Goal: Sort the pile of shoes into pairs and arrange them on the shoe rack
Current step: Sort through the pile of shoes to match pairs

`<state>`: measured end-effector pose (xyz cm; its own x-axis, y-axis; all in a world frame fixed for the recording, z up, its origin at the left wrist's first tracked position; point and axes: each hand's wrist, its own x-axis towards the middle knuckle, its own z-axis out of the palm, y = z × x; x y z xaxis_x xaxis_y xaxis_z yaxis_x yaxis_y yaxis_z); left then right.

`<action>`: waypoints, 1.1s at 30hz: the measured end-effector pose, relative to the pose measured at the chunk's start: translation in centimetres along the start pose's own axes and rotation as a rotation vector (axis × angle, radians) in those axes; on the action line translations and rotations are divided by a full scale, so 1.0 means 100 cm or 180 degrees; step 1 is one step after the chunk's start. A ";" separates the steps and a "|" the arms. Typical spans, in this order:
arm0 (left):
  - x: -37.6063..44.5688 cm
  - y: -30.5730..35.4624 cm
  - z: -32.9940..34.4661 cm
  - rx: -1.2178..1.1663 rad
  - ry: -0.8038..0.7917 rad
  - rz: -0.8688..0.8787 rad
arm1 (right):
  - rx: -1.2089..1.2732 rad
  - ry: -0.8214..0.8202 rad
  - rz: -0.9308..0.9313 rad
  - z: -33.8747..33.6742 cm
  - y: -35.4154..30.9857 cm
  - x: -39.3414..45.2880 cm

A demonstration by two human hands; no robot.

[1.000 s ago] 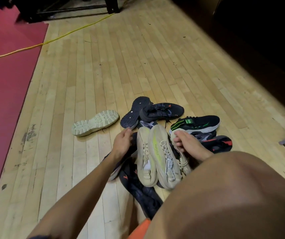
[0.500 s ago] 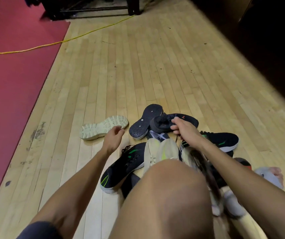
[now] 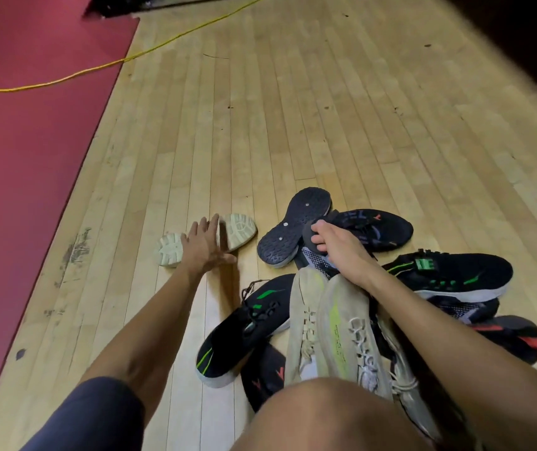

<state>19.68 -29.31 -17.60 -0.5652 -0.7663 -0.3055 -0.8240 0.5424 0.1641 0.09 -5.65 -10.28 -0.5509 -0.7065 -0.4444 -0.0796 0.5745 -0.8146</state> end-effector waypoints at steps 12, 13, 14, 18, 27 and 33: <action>-0.019 0.016 -0.019 -0.3130 -0.0515 -0.0062 | 0.0351 -0.0078 -0.0042 0.023 -0.015 0.000; -0.023 0.021 -0.026 -0.3744 -0.0840 0.0011 | 0.0384 -0.0069 -0.0048 0.023 -0.018 -0.001; -0.027 0.025 -0.031 -0.4300 -0.1205 0.0028 | 0.0417 -0.0067 -0.0060 0.022 -0.020 -0.003; -0.039 0.044 -0.046 -0.5473 -0.1831 -0.0314 | 0.0477 -0.0078 -0.0156 0.022 -0.027 -0.011; -0.072 0.108 -0.048 -0.5750 -0.2157 -0.0298 | 0.0473 -0.0117 -0.0076 0.022 -0.031 -0.048; -0.087 0.141 -0.032 -0.4475 -0.1725 -0.0353 | 0.0421 -0.0170 0.0313 0.003 -0.007 -0.061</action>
<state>12.90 -16.09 -9.63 -0.6753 -0.3939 -0.6235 -0.4038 -0.5100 0.7595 3.76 -1.91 -7.12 -0.5053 -0.6725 -0.5407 0.0844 0.5850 -0.8066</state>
